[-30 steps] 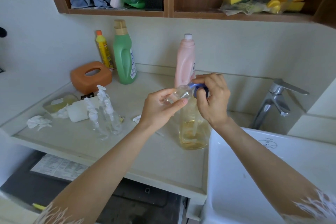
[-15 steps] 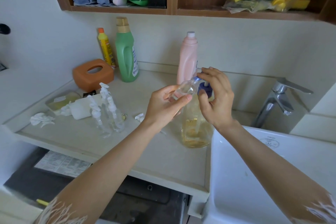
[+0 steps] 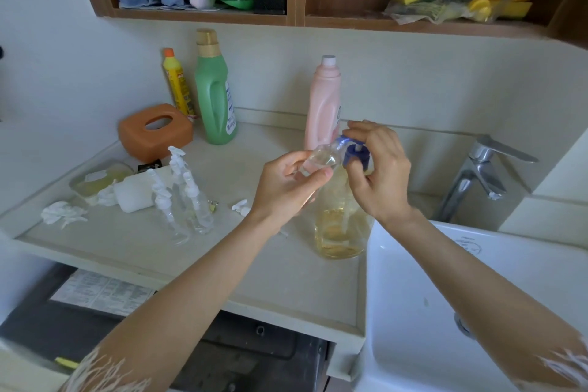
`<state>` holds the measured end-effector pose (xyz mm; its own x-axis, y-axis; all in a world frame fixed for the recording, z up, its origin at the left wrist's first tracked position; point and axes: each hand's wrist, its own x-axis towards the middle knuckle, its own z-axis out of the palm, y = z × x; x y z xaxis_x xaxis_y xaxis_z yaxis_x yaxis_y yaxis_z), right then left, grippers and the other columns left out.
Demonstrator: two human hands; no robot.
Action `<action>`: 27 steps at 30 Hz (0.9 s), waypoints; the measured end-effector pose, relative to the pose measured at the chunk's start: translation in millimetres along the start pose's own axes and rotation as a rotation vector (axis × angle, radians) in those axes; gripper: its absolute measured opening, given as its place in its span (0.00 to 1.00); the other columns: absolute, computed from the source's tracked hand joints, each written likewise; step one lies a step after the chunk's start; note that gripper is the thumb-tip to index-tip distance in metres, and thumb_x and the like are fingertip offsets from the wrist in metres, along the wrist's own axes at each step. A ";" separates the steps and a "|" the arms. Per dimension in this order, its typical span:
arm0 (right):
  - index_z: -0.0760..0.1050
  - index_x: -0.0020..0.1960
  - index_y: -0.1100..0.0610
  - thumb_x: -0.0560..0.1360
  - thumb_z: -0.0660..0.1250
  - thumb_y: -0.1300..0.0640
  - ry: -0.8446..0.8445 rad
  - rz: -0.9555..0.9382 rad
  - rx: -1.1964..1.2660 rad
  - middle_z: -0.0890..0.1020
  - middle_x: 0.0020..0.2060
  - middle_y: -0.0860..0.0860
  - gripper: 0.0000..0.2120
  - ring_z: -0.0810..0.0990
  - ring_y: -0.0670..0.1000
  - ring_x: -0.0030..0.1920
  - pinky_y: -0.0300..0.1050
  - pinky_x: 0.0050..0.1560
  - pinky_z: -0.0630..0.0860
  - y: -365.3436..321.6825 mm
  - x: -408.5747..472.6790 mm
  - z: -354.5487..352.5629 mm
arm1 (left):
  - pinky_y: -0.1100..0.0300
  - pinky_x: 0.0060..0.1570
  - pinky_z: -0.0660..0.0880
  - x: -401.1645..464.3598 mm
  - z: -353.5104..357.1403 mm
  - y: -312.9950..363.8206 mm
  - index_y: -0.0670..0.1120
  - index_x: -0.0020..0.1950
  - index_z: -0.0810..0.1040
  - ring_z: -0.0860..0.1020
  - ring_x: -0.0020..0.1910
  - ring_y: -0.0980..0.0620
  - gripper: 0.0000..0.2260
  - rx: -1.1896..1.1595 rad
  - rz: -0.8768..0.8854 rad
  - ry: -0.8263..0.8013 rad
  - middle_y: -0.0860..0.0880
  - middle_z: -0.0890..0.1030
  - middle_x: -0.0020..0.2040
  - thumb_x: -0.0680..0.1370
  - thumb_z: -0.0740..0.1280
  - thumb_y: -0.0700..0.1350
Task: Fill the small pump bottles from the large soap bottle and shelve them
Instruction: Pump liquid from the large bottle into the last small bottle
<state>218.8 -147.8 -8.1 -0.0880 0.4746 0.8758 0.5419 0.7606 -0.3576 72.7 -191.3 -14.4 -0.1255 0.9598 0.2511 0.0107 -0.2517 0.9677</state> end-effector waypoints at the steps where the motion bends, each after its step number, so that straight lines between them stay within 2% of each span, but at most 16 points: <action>1: 0.80 0.50 0.65 0.65 0.63 0.71 -0.013 -0.004 0.002 0.82 0.52 0.57 0.16 0.78 0.58 0.56 0.39 0.59 0.70 -0.2 2.7 -2.3 | 0.56 0.31 0.73 0.9 -0.2 1.3 0.56 0.43 0.82 0.73 0.28 0.55 0.06 0.002 0.006 0.004 0.55 0.81 0.35 0.68 0.74 0.47; 5: 0.79 0.53 0.67 0.66 0.63 0.71 -0.026 0.006 0.050 0.79 0.55 0.61 0.16 0.77 0.59 0.56 0.27 0.58 0.66 -0.7 4.8 -3.8 | 0.57 0.32 0.77 1.9 0.2 2.2 0.56 0.46 0.81 0.75 0.30 0.56 0.08 0.023 0.016 -0.012 0.57 0.81 0.36 0.68 0.73 0.47; 6: 0.78 0.53 0.68 0.66 0.63 0.71 -0.022 -0.004 0.062 0.78 0.55 0.63 0.16 0.77 0.60 0.57 0.29 0.60 0.66 -0.2 3.4 -2.2 | 0.58 0.32 0.77 2.4 -0.1 1.9 0.55 0.46 0.81 0.75 0.30 0.56 0.09 0.020 0.017 -0.011 0.57 0.81 0.35 0.68 0.73 0.47; 8: 0.77 0.54 0.71 0.66 0.62 0.72 -0.001 -0.038 0.069 0.78 0.55 0.64 0.16 0.76 0.63 0.58 0.41 0.62 0.70 2.5 1.1 2.0 | 0.58 0.32 0.77 3.8 -0.7 1.3 0.54 0.47 0.81 0.74 0.30 0.56 0.09 0.020 0.023 -0.012 0.57 0.80 0.35 0.67 0.73 0.47; 10: 0.77 0.52 0.71 0.67 0.60 0.71 0.043 -0.064 0.076 0.79 0.52 0.64 0.15 0.77 0.64 0.56 0.50 0.60 0.72 5.4 0.6 7.8 | 0.56 0.33 0.76 5.2 -1.8 0.1 0.55 0.46 0.81 0.75 0.30 0.56 0.09 0.032 0.021 -0.016 0.58 0.80 0.35 0.67 0.74 0.47; 14: 0.80 0.43 0.68 0.67 0.56 0.67 0.167 -0.043 0.090 0.81 0.42 0.60 0.14 0.81 0.62 0.48 0.57 0.44 0.78 11.4 -1.7 18.6 | 0.50 0.35 0.75 4.7 -2.2 -6.0 0.57 0.42 0.82 0.76 0.30 0.53 0.07 0.040 -0.020 0.003 0.54 0.82 0.36 0.66 0.75 0.47; 17: 0.80 0.40 0.65 0.66 0.56 0.67 0.197 -0.047 0.065 0.81 0.38 0.57 0.13 0.80 0.62 0.43 0.55 0.40 0.77 14.8 -1.5 23.2 | 0.49 0.34 0.74 5.1 -2.4 -9.0 0.56 0.43 0.82 0.76 0.30 0.53 0.08 0.040 -0.034 0.010 0.53 0.82 0.36 0.66 0.75 0.47; 23: 0.80 0.42 0.66 0.66 0.56 0.68 0.152 -0.006 0.073 0.81 0.40 0.58 0.14 0.79 0.63 0.44 0.55 0.43 0.76 13.4 -6.1 19.3 | 0.55 0.34 0.75 3.9 -1.1 -8.9 0.52 0.46 0.81 0.77 0.31 0.53 0.08 0.059 -0.027 -0.003 0.53 0.82 0.35 0.71 0.75 0.41; 27: 0.81 0.45 0.66 0.68 0.56 0.66 0.092 0.010 0.087 0.82 0.44 0.58 0.15 0.78 0.60 0.46 0.44 0.50 0.72 8.2 -0.9 8.4 | 0.63 0.31 0.73 2.9 -1.5 -2.8 0.49 0.49 0.81 0.76 0.28 0.54 0.08 0.055 -0.012 -0.013 0.54 0.82 0.35 0.73 0.74 0.40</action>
<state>216.3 -138.3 -14.5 -0.0033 0.4428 0.8966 0.4678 0.7932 -0.3899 70.9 -187.9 -16.4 -0.1126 0.9643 0.2395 0.0636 -0.2335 0.9703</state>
